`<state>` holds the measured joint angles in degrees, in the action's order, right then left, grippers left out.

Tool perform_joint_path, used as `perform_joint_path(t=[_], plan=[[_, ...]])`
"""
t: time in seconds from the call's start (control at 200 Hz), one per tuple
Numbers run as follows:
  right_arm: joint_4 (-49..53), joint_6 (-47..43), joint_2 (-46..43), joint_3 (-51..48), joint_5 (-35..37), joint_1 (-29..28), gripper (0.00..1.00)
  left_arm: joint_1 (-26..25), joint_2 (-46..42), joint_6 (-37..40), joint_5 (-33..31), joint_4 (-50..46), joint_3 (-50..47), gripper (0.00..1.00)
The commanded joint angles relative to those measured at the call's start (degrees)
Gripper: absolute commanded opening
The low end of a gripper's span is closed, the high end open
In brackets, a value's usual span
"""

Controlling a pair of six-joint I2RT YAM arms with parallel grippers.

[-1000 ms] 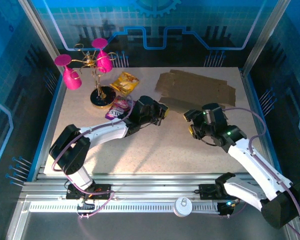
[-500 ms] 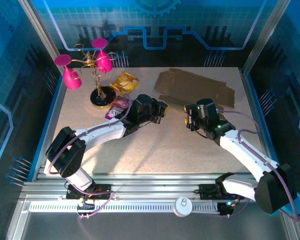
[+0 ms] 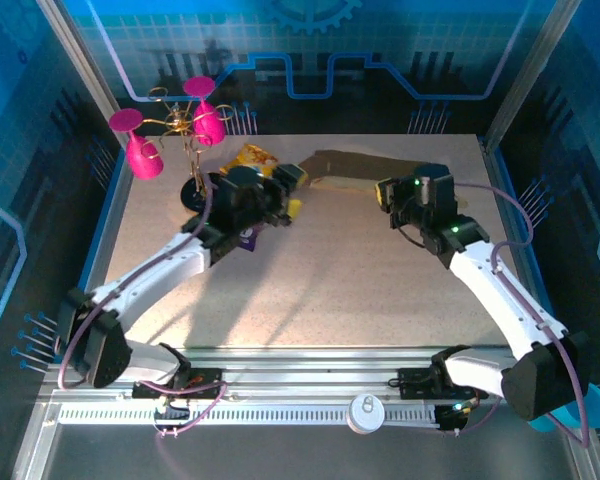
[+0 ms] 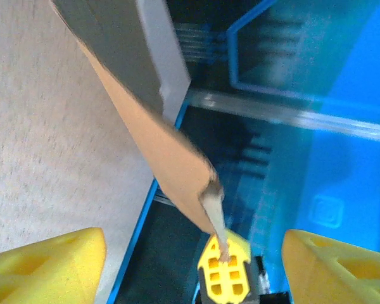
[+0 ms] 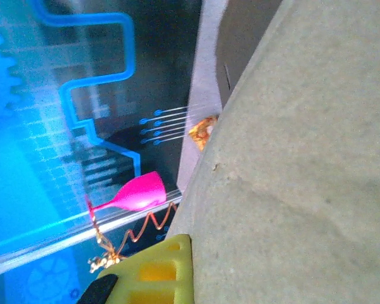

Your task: Fold the paper box

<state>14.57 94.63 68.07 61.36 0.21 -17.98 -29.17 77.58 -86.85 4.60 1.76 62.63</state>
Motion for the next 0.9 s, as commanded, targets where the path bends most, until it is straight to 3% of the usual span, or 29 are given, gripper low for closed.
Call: perform_joint_path(t=[0.0,0.13,0.24,0.605,0.896], plan=[[1.80,-6.16,-1.78,4.13,-4.96,1.77,0.00,5.51,-3.79,0.55,2.28,-6.32,-1.34,0.77],[3.34,-10.53,-2.27,8.47,-10.30,3.79,0.00,10.38,-4.07,-3.64,4.89,-4.46,-3.55,0.79],[4.21,-12.07,-3.57,10.28,-13.60,5.39,0.00,11.48,-1.84,-6.28,5.54,-4.43,-2.67,0.80],[0.73,-8.08,-8.10,7.40,-18.72,9.04,0.00,9.09,5.35,-25.69,3.05,2.76,-5.35,0.83],[-1.38,-4.90,-9.17,6.92,-22.00,10.72,0.00,7.54,10.99,-34.37,-2.30,8.54,-5.89,0.83]])
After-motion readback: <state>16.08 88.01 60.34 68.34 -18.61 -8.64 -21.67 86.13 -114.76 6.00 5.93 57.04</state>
